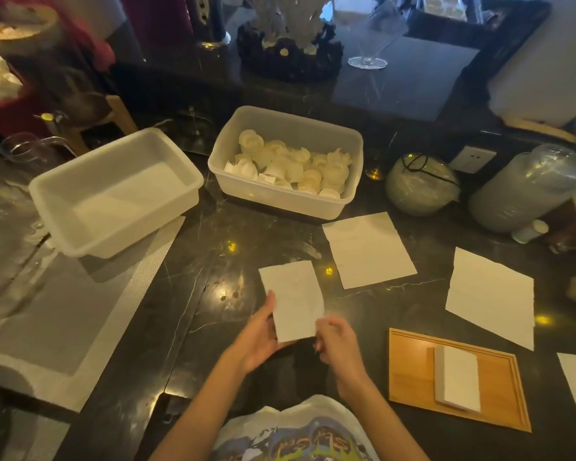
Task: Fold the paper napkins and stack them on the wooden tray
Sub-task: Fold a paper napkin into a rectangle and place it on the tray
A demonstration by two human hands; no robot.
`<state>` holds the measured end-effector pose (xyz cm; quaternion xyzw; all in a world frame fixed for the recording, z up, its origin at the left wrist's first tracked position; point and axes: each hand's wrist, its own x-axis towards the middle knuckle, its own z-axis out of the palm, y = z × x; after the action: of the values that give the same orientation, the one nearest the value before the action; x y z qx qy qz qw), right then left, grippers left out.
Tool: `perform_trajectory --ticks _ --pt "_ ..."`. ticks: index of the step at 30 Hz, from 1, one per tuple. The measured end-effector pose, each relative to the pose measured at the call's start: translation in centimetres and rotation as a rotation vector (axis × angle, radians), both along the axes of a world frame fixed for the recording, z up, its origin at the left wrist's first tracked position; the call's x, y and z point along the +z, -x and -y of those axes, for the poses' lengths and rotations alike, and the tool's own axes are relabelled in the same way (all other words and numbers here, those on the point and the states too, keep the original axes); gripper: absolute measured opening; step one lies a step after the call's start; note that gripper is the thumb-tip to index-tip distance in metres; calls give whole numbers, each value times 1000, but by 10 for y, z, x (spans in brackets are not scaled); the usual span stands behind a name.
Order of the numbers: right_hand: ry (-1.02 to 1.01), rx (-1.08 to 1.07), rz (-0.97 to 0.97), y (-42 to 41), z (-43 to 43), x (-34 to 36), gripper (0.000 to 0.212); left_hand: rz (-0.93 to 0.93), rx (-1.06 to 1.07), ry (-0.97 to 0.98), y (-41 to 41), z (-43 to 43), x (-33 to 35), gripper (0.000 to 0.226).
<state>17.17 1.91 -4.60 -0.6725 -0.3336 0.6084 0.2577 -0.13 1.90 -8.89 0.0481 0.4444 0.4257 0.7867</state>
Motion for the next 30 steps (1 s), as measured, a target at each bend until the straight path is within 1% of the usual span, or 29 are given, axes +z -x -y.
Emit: perform_trajectory --ticks 3,5,6,7,9,11,13,14,16,18,20,21,22,23,27,30 --pt "-2 118 31 -8 19 1 13 -90 -6 -18 -9 -8 9 46" --pt "9 276 103 -20 24 5 23 -195 -42 -39 -7 -13 16 42" --pt "7 313 156 -27 23 8 30 -241 -82 -57 -4 -14 21 40" --pt "-4 287 191 -35 21 10 34 -274 -127 -80 0 -13 28 39" --pt "-32 157 147 -46 13 11 39 -286 -193 -131 10 -11 44 37" --pt "29 120 -8 -47 2 9 54 -274 -212 -183 21 -7 62 41" --pt "148 159 -256 -36 -8 6 75 -263 -198 -224 31 -2 78 46" --pt "215 161 -393 -30 -11 4 82 -252 -186 -247 36 0 84 47" --pt "342 125 -660 -18 -17 2 81 -246 -161 -270 50 3 92 48" --pt "445 51 -892 -10 -20 6 72 -298 -145 -276 63 6 97 44" --pt "424 37 -994 -8 -23 9 63 -403 -126 -271 74 9 98 32" --pt "387 44 -989 -10 -25 11 62 -453 -117 -263 78 10 98 27" --pt "343 57 -941 -13 -28 13 62 -492 -109 -254 81 12 98 25" --pt "297 80 -859 -16 -32 16 60 -522 -110 -247 84 13 98 24" --pt "161 166 -489 -30 -51 32 42 -591 -145 -240 80 14 100 24" --pt "118 215 -362 -37 -60 46 32 -602 -139 -238 68 11 103 24"
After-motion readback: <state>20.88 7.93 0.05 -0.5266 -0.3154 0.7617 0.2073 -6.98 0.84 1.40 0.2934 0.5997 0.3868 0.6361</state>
